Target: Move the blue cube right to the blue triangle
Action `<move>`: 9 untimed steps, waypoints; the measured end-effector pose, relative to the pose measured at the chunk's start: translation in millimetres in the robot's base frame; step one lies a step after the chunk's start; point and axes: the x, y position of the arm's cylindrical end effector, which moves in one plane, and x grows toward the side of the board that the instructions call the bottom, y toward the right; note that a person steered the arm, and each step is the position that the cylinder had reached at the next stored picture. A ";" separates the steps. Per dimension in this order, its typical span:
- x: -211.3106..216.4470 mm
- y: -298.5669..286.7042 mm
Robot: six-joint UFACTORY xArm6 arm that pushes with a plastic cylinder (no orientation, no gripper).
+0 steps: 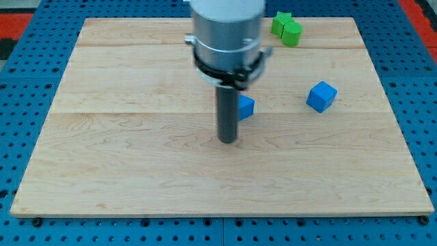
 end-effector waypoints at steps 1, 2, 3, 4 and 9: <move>-5.3 91.3; -23.4 174.5; -59.7 186.5; -66.8 178.5; -107.7 138.9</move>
